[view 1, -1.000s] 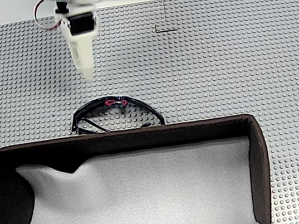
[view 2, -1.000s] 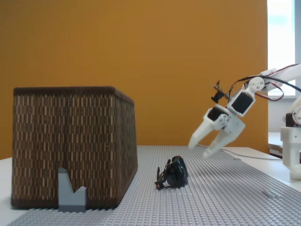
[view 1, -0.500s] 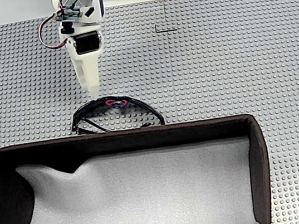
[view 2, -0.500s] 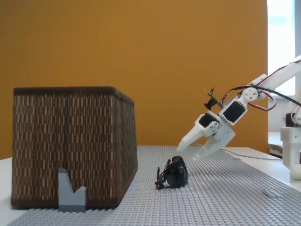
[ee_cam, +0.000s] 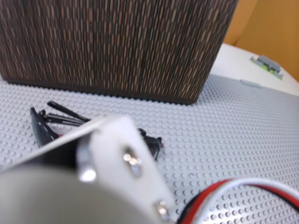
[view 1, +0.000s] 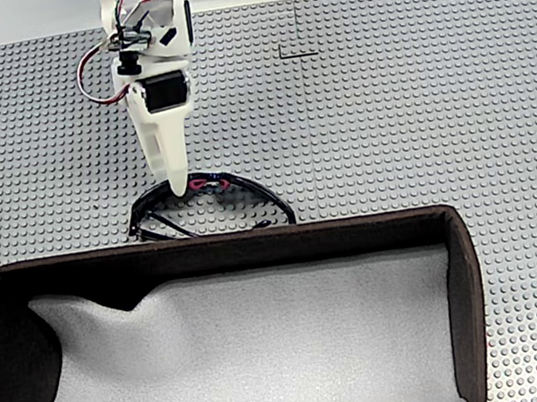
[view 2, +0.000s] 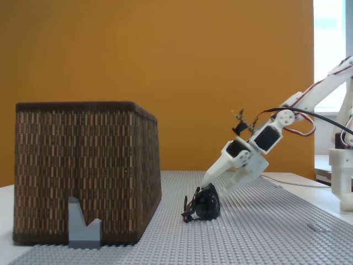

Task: Grasp a glasses and put it in the bin.

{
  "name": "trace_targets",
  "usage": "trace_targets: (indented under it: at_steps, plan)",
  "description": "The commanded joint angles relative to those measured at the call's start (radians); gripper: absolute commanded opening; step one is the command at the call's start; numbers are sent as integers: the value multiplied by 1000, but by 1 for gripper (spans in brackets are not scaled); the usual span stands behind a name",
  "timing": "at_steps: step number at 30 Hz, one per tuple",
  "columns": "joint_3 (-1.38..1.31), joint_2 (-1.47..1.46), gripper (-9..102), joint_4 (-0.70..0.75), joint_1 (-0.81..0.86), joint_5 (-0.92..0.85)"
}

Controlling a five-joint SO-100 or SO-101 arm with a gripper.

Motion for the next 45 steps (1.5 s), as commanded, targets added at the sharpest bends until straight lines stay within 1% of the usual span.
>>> trace_targets:
  at_steps: [1, 2, 5, 8, 12, 14, 20, 23, 24, 26, 31, 35, 38, 42, 45]
  plan:
    - [-80, -28, 15, 57, 15, -18]
    - [-92, -34, 10, 72, 15, -20]
    - [-94, -35, 0, 78, 15, -26]
    - [-80, -21, 0, 71, 21, -20]
    - [-72, 81, 0, 83, 43, 21]
    - [-77, 173, 0, 114, 49, 38]
    - [-51, 500, 0, 120, 52, 86]
    - [-89, 707, 0, 190, 34, 132]
    - [-143, 762, 0, 230, 21, 152]
    - [-192, 782, 0, 230, 9, 158]
    - [-272, 747, 0, 52, -20, 138]
    - [-264, 632, 0, -219, -54, 57]
    - [-278, 471, 0, -396, -63, 17]
    - [-313, 215, 0, -495, -66, 11]
    - [-325, 77, 0, -561, -67, 11]
